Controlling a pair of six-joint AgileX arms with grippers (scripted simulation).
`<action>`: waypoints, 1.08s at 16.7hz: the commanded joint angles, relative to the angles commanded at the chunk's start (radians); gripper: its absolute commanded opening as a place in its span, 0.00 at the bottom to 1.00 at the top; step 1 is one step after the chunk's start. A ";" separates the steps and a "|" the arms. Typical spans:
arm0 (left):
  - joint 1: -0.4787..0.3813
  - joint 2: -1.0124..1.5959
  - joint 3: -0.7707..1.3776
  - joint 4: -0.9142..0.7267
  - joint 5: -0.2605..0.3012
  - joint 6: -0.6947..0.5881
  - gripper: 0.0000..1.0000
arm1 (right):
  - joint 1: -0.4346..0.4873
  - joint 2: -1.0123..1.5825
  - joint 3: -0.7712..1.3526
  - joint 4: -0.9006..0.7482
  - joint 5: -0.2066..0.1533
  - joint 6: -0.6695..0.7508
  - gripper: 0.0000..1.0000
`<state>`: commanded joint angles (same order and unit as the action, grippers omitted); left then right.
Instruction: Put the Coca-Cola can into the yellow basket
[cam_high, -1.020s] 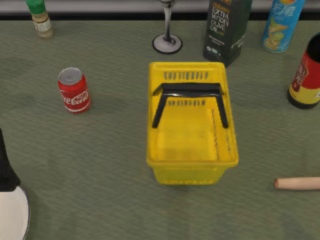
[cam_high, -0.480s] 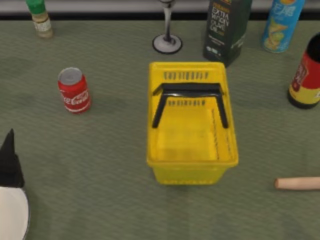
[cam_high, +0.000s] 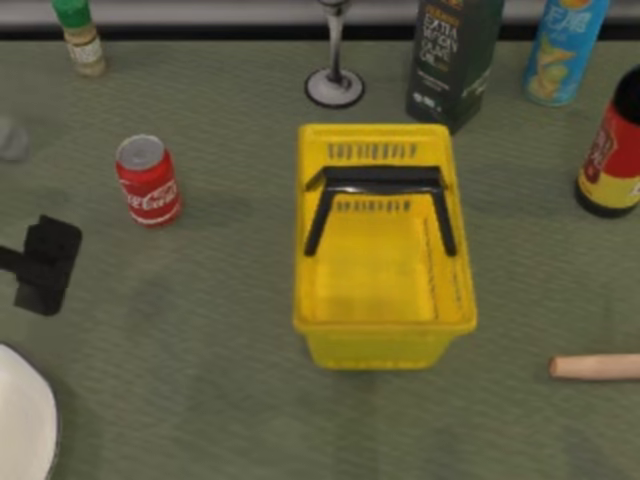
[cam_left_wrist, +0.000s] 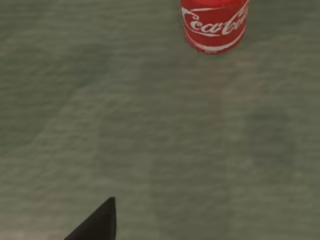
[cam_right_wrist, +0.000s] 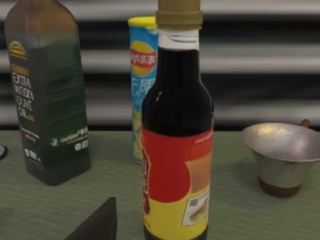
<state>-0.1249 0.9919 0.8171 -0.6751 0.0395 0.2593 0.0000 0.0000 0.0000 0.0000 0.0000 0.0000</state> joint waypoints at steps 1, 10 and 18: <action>-0.009 0.105 0.092 -0.065 0.000 0.027 1.00 | 0.000 0.000 0.000 0.000 0.000 0.000 1.00; -0.063 0.994 0.952 -0.564 -0.012 0.256 1.00 | 0.000 0.000 0.000 0.000 0.000 0.000 1.00; -0.069 1.423 1.446 -0.742 -0.032 0.367 1.00 | 0.000 0.000 0.000 0.000 0.000 0.000 1.00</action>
<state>-0.1934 2.4152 2.2629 -1.4166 0.0073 0.6260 0.0000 0.0000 0.0000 0.0000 0.0000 0.0000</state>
